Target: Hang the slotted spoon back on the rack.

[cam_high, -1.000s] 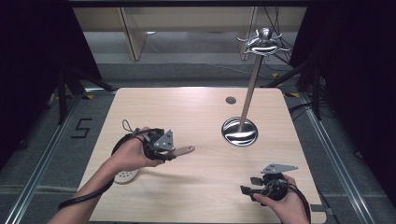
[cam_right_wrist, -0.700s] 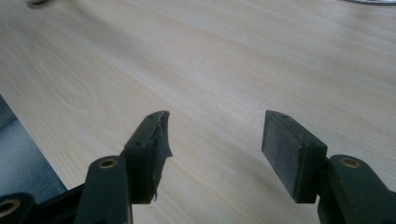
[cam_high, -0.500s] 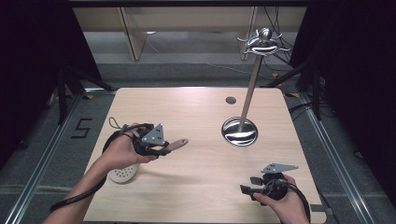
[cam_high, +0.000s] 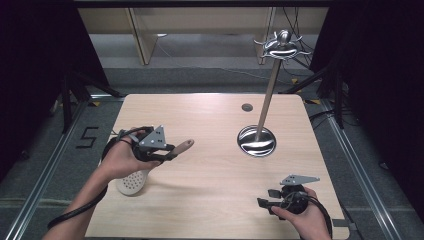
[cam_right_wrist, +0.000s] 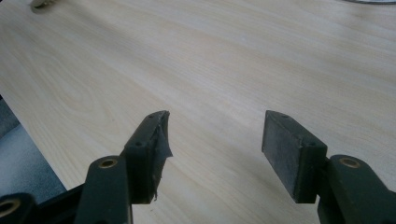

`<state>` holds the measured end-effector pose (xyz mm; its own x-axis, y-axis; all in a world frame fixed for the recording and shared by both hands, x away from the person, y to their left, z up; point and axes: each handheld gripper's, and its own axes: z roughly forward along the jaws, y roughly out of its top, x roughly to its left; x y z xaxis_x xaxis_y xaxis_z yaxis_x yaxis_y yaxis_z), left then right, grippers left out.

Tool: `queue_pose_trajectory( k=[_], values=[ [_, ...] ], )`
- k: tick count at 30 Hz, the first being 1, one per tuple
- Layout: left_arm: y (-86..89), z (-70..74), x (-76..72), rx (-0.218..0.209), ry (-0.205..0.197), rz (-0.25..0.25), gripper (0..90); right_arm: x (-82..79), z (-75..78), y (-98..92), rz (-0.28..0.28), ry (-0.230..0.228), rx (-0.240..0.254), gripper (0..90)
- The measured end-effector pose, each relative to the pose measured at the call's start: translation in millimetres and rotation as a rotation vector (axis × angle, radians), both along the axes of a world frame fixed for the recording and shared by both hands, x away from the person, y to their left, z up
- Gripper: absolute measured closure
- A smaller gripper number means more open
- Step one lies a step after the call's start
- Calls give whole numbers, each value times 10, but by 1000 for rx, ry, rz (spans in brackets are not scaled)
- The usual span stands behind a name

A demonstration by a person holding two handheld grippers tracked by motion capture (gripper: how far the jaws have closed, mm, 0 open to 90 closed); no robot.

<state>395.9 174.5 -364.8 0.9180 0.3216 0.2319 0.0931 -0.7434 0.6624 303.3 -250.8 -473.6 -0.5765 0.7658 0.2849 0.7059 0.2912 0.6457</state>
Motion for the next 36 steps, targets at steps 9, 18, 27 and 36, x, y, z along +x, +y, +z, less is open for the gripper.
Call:
queue_pose_trajectory(
  k=[9, 18, 27, 36],
  values=[
    [129, 81, 25, -37, -13, 29, 693, 0, -2, 1, 0, 2, 2, 417],
    [221, 144, 41, -71, -34, 45, 693, 0, -1, 0, 0, 1, 0, 417],
    [360, 165, 31, -159, -46, 95, 693, -2, 1, -3, -2, -1, -6, 417],
    [564, 169, 39, -252, -60, 132, 694, 2, -6, 1, 1, 1, -2, 417]
  ],
)
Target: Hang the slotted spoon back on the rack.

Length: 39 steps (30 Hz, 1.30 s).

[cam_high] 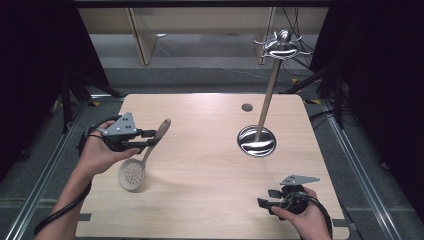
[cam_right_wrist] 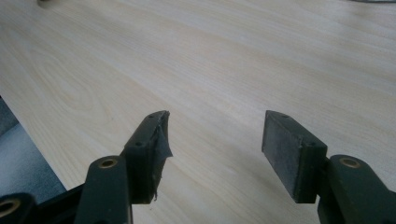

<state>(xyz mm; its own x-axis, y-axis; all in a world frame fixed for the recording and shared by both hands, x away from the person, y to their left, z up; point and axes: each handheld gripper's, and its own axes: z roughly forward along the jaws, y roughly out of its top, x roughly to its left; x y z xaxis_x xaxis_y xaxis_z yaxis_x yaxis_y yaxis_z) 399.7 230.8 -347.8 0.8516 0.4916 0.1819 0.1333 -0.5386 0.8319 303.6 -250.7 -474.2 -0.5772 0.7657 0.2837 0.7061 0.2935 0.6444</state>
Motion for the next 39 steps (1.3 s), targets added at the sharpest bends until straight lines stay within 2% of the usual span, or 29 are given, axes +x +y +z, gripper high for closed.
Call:
queue_pose_trajectory(
  k=[11, 24, 33, 39],
  values=[
    [205, 11, 14, -90, -10, 41, 694, 0, 0, -1, 0, 0, 0, 417],
    [375, 53, 5, -163, -39, 77, 694, -1, 2, 1, -2, 1, -4, 417],
    [417, 150, -20, -235, -74, 73, 694, -4, 4, 2, -2, 3, -2, 417],
    [345, 235, -6, -292, -95, 57, 695, 0, 1, 0, -2, 3, 0, 417]
  ],
)
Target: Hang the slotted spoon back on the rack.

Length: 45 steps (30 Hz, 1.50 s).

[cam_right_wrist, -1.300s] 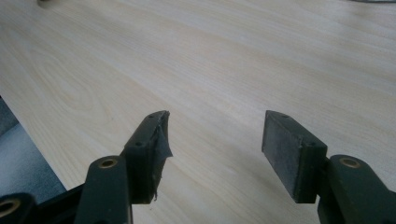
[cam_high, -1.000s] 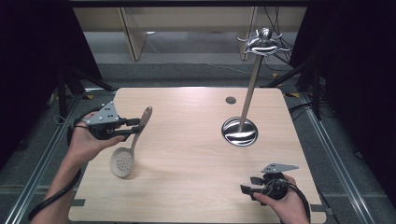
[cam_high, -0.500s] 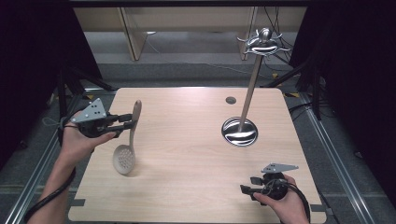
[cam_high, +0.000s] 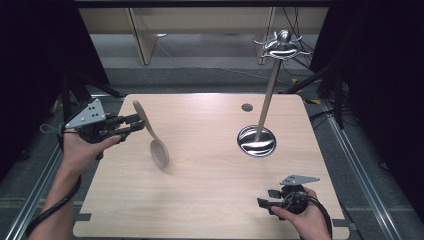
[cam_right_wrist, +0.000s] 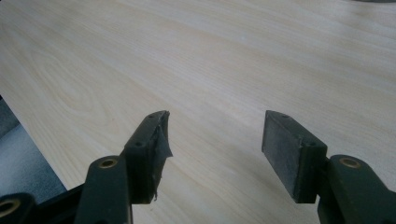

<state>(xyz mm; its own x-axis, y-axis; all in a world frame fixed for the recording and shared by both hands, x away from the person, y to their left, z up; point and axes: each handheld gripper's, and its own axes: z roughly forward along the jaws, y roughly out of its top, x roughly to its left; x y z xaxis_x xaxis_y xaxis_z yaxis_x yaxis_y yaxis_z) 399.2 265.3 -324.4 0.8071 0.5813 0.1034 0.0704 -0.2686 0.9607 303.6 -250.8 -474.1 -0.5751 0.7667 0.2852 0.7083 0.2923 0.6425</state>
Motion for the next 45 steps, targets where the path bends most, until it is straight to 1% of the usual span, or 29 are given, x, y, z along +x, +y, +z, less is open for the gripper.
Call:
queue_pose_trajectory(
  k=[3, 7, 10, 12, 15, 17, 19, 27, 28, 30, 37, 42, 43, 45],
  values=[
    [-91, 67, 13, -26, -16, -21, 695, 1, -2, -1, 1, -1, 4, 417],
    [-229, 146, 34, -28, -33, -40, 695, -2, 1, -5, -3, -2, 2, 417],
    [-321, 182, 50, -31, -38, -57, 695, -6, 4, -5, -5, -6, -3, 417],
    [-366, 197, 58, -33, -40, -61, 695, -8, 6, -5, -7, 0, -1, 417],
    [-415, 204, 69, -35, -40, -62, 695, -7, 5, -7, -3, -8, -3, 417],
    [-439, 204, 77, -34, -40, -61, 695, -10, 9, -6, -5, 0, -3, 417],
    [-458, 204, 85, -39, -40, -60, 695, -7, 5, -6, -2, -8, -3, 417],
    [-544, 226, 105, -69, -47, -54, 695, -7, 7, -6, -1, -6, -1, 417],
    [-556, 233, 110, -71, -51, -59, 696, -8, 7, -5, -5, -8, -1, 417],
    [-587, 244, 112, -78, -48, -59, 696, -8, 7, -6, -5, -9, -2, 417],
    [-701, 286, 135, -74, -59, -74, 696, -6, 5, -5, -2, -8, -1, 417],
    [-774, 294, 145, -82, -59, -80, 696, -4, 4, -7, 2, -5, 6, 417],
    [-787, 296, 145, -85, -53, -76, 696, -3, 4, -7, 2, -6, 7, 417],
    [-842, 311, 162, -88, -55, -82, 696, -2, 4, -5, 2, -7, 7, 417]
  ],
)
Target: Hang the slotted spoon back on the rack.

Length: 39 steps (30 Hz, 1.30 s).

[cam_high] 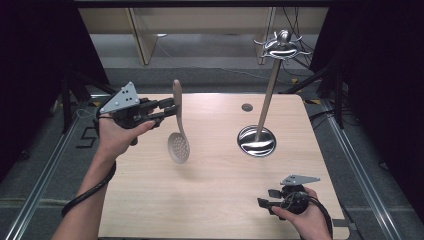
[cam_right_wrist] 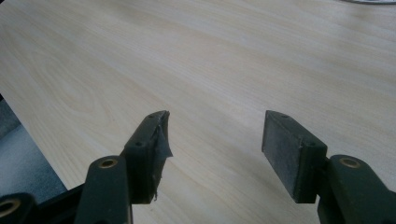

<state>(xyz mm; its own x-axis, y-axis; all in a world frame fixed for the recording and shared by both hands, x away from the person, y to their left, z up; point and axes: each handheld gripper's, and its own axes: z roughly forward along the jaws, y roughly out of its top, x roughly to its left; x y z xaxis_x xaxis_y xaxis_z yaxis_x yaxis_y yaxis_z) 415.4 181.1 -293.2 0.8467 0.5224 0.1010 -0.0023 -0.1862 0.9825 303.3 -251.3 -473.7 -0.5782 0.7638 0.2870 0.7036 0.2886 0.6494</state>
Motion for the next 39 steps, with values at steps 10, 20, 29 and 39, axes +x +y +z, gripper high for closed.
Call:
queue_pose_trajectory(
  k=[10, 20, 29, 39],
  values=[
    [-446, 127, 139, 12, -1, -31, 696, -3, 6, -5, -2, -6, -1, 417],
    [-972, 228, 339, 34, 15, -70, 696, -11, 14, -10, 2, -15, -4, 417],
    [-1406, 393, 529, 45, 27, -96, 696, -23, 17, 7, -2, 7, 14, 417],
    [-1691, 416, 681, 59, 48, -110, 696, -18, 14, -9, 8, -7, 6, 417]
  ],
)
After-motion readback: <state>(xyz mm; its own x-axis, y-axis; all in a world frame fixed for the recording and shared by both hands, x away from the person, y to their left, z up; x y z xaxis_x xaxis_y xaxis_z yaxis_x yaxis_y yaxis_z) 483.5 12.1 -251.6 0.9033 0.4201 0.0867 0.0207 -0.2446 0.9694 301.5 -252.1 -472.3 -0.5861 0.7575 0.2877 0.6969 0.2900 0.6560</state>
